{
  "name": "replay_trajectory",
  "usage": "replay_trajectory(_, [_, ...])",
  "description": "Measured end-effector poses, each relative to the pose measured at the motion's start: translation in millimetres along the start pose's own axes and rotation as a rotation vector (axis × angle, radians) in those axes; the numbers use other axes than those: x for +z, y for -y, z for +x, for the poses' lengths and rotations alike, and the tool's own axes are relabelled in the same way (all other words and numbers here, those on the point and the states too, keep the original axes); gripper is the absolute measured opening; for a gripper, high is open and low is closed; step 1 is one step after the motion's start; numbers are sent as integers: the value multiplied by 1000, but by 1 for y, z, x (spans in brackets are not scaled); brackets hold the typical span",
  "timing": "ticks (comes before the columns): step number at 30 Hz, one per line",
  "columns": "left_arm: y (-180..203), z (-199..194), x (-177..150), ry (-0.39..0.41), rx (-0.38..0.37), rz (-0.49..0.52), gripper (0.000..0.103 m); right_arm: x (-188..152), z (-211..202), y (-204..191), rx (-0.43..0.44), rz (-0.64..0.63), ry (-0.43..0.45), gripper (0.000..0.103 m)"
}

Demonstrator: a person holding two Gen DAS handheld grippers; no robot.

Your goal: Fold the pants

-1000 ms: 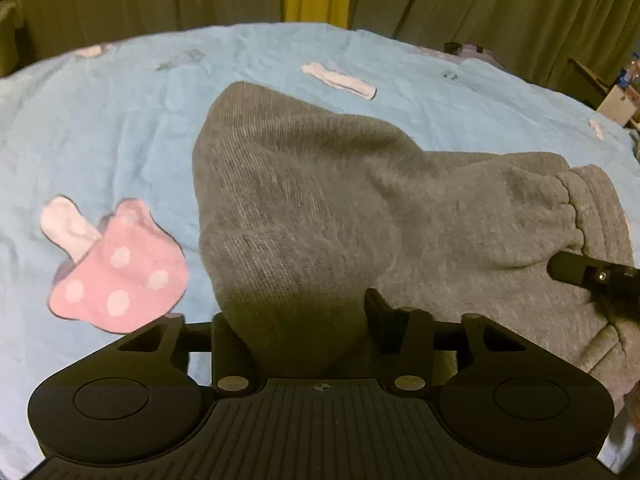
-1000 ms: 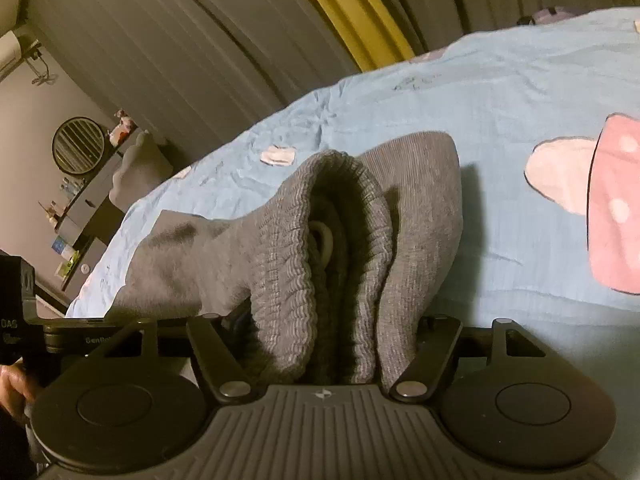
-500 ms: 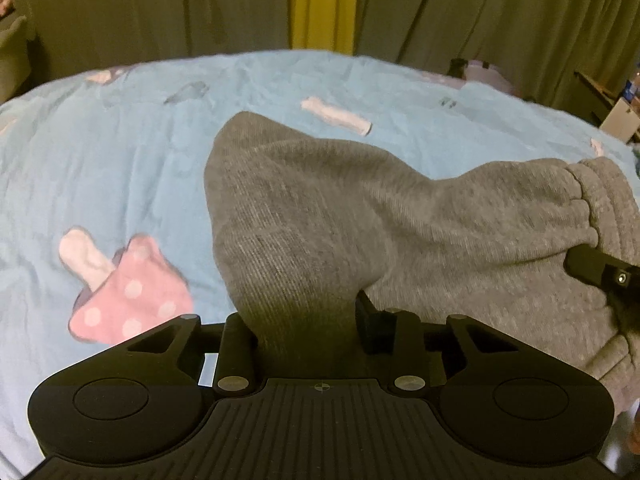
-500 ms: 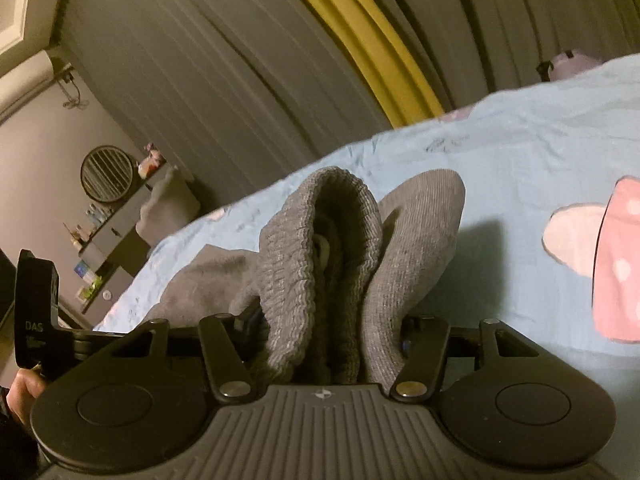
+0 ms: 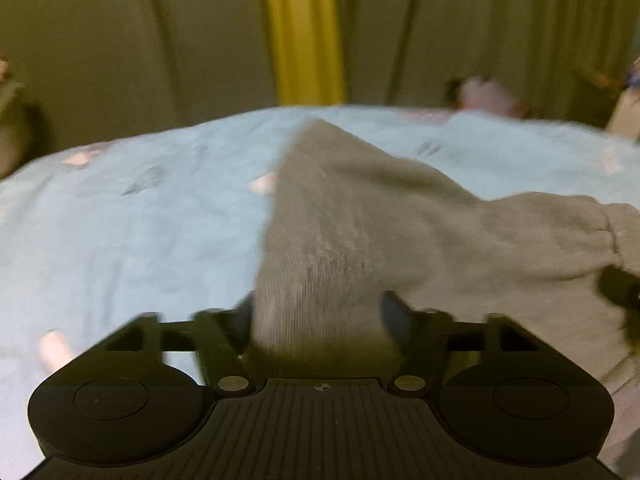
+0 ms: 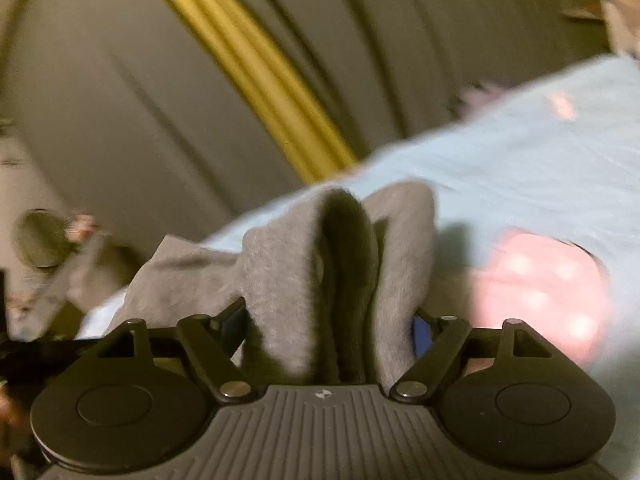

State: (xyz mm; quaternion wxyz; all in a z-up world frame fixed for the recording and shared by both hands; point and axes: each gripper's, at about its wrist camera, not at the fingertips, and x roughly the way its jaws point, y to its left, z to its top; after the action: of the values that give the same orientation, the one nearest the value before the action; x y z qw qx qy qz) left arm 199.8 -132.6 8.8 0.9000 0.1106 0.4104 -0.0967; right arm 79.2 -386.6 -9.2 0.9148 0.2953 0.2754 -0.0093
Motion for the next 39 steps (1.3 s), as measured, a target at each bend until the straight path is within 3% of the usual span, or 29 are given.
replay_trajectory(2, [-2, -1, -12, -4, 40, 33, 91, 0, 4, 8, -67, 31, -17, 84])
replay_trajectory(4, [-8, -5, -28, -11, 56, 65, 95, 2, -5, 2, -90, -27, 46, 97])
replay_trajectory(7, [-24, -9, -48, -9, 65, 63, 96, 7, -18, -18, -108, -145, 94, 99])
replay_trajectory(12, [-46, -15, -68, -19, -3, -43, 96, 4, -24, -16, -27, -78, 32, 99])
replay_trajectory(15, [-55, -18, -80, -7, -24, -102, 97, -4, -23, -20, -98, -129, 15, 99])
replay_trajectory(18, [-58, -26, -93, 2, -49, -152, 97, -27, 4, -22, -217, -261, -131, 99])
replay_trajectory(20, [-61, -30, -100, -7, -58, -153, 97, -34, 12, -14, -190, -254, -154, 99])
replay_trajectory(22, [-64, -39, -111, 5, -51, -153, 97, -30, 12, -7, -161, -212, -136, 99])
replay_trajectory(26, [-64, -50, -137, 3, 15, -93, 100, -37, -13, -6, -130, -200, 32, 99])
replay_trajectory(28, [-59, -49, -154, -18, 38, -71, 100, -43, -20, -9, -162, -233, 66, 99])
replay_trajectory(30, [-56, -42, -158, -89, 23, -97, 100, -50, -17, -10, -214, -260, 42, 99])
replay_trajectory(32, [-54, -42, -158, -80, -5, -113, 101, -55, -17, -7, -231, -236, 50, 99])
replay_trajectory(39, [-53, -44, -159, -91, 15, -84, 101, -86, -58, -34, -346, -282, 122, 99])
